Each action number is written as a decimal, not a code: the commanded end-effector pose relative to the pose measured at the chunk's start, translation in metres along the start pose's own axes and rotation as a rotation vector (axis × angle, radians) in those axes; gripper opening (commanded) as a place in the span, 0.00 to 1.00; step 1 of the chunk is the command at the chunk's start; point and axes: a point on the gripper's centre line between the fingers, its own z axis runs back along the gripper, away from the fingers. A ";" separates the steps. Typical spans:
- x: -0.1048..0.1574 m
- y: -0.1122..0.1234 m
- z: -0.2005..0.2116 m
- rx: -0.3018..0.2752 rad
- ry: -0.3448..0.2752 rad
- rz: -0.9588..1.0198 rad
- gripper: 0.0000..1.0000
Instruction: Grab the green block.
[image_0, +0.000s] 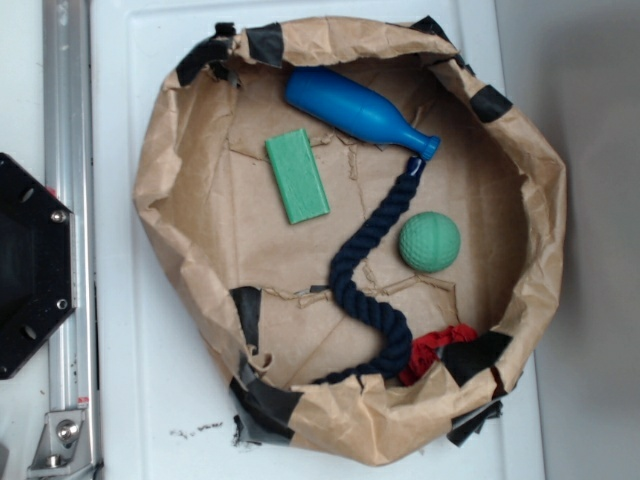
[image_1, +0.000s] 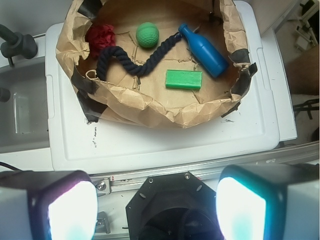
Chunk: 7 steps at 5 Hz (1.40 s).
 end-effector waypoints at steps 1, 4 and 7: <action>0.000 0.000 0.000 0.000 0.000 0.000 1.00; 0.094 0.026 -0.092 0.023 -0.004 -0.589 1.00; 0.101 0.038 -0.192 -0.015 -0.019 -0.939 1.00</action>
